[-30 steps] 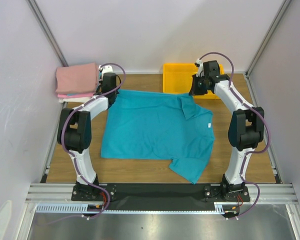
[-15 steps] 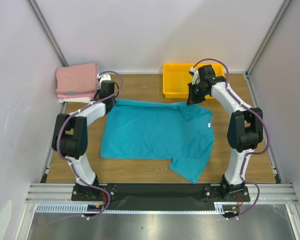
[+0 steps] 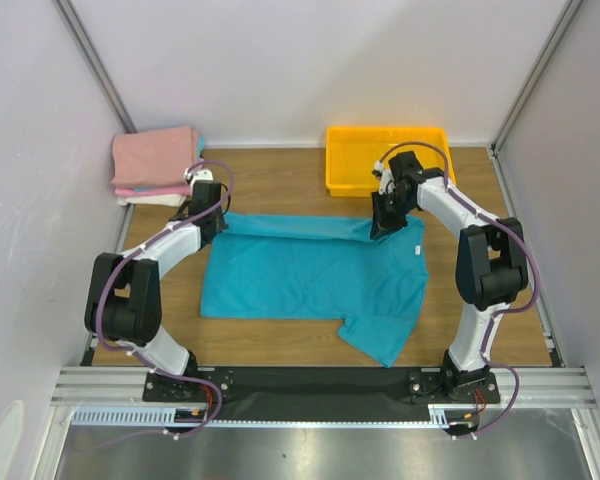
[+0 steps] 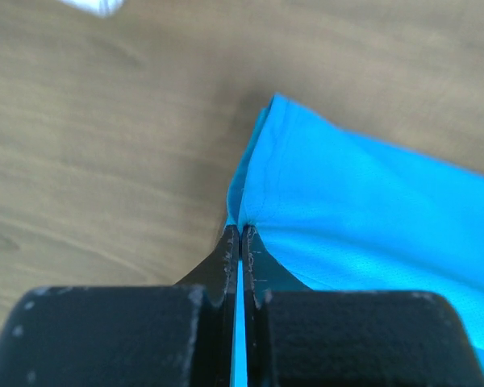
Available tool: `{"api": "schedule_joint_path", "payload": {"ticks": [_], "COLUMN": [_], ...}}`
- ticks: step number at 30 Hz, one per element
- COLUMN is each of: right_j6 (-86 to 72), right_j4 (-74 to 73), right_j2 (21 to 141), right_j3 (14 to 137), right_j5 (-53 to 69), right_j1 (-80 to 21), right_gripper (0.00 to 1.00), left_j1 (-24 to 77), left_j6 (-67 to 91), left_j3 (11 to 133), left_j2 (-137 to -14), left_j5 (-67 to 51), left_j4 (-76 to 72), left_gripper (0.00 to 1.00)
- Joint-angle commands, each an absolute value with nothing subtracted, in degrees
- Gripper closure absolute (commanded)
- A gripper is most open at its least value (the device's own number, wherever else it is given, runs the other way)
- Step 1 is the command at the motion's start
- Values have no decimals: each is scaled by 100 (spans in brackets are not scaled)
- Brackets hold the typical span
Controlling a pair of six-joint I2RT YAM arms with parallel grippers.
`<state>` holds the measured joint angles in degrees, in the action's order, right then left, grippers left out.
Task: Fold and stack the t-shirts
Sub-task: Fold the tshirt
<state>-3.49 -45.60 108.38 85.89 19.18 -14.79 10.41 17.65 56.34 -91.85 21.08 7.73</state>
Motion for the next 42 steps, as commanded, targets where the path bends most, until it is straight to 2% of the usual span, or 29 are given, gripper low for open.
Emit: {"api": "schedule_joint_path", "payload": {"ticks": [1,2,4,5,6,9,13,16,17,19,25,31,39,42], "right_j6": [-527,-571,-685,-729,-773,-1097,-1827,-2267,-2328,-2443,-2899,-3348,-3498,-3489], "right_j4": [-4562,-4544,-4526,-4526,-4518,-4465,-4123,-3745,-3596,-3481,-2892,-2294,-2197,-2320], "right_j2": [10529,10529,10494,10468,10389,10196,9994,9862,9844,9782,9896,10037,10283,10310], "right_j3": [8508,8517,8534,8552,8569,8596,8254,7814,7718,7472,7269,7137,7093,7137], "right_j5": [2091,2153,2145,2075,2048,1969,1925,1644,1391,1144,861,739,580,457], "right_j1": [-1538,-1555,-1564,-1564,-1547,-1398,-1099,-958,-958,-949,-949,-1072,-1116,-1134], "right_gripper": [85,79,60,55,44,31,30,31,32,34,39,43,53,54], "left_j1": [949,949,949,949,949,949,949,949,949,949,949,993,1011,1011], "left_j6": [1898,1898,1916,1916,1925,1916,1898,1960,1977,1978,2118,2294,2408,2391], "left_j3": [5546,5555,5572,5572,5572,5555,5450,5405,5414,5475,5572,5485,5388,5405], "left_j2": [-9149,-9184,-9298,-9308,-9334,-9343,-9246,-9115,-9079,-8974,-8517,-8052,-7849,-7814], "left_j5": [2083,2092,2074,2074,2066,2030,1802,1766,1819,1863,1863,1793,1802,1828], "left_j4": [958,975,1019,1046,1072,1107,1099,1142,1169,1282,1529,1573,1670,1705], "left_gripper": [100,100,100,100,100,100,94,78,62,45,29,21,19,19]}}
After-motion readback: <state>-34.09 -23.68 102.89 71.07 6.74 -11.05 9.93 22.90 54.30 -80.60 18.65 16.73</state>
